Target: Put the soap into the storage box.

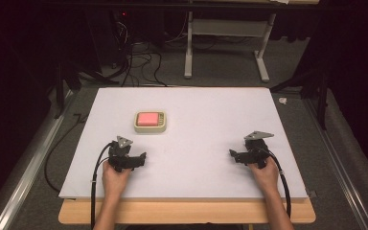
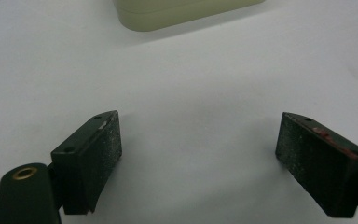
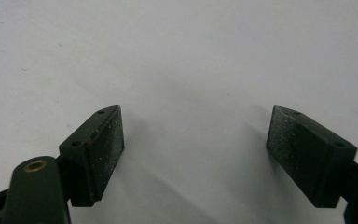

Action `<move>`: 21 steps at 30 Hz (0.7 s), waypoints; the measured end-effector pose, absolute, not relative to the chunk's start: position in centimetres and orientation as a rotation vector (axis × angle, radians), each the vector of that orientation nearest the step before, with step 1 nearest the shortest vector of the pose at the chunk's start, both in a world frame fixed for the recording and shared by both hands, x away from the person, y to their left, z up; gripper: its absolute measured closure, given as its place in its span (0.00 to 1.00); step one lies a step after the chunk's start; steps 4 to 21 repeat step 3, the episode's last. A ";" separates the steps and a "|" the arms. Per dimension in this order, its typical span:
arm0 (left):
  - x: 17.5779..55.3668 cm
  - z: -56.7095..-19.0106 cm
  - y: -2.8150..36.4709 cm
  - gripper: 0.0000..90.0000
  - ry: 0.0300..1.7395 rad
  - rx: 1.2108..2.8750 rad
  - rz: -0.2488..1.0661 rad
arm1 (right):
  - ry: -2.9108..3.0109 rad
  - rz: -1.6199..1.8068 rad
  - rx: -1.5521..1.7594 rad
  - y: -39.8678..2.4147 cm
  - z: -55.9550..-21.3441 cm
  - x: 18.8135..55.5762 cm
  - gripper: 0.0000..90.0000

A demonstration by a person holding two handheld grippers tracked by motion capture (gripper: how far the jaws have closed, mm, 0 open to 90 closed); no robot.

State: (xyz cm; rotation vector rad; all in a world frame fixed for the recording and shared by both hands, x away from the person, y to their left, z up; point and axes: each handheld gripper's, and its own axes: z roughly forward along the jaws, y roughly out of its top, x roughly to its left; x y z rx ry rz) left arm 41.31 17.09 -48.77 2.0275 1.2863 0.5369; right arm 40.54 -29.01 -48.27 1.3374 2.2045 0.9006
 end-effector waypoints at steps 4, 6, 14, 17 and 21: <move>41.3 -48.8 17.1 0.16 1.286 2.027 0.538 | 2.205 0.901 1.338 -29.0 -48.3 40.5 0.22; 41.3 -48.8 17.1 0.16 1.286 2.027 0.538 | 2.205 0.901 1.338 -29.0 -48.3 40.5 0.22; 41.3 -48.8 17.1 0.16 1.286 2.027 0.538 | 2.205 0.901 1.338 -29.0 -48.3 40.5 0.22; 41.3 -48.8 17.1 0.16 1.286 2.027 0.538 | 2.205 0.901 1.338 -29.0 -48.3 40.5 0.22; 41.3 -48.8 17.1 0.16 1.286 2.027 0.538 | 2.205 0.901 1.338 -29.0 -48.3 40.5 0.22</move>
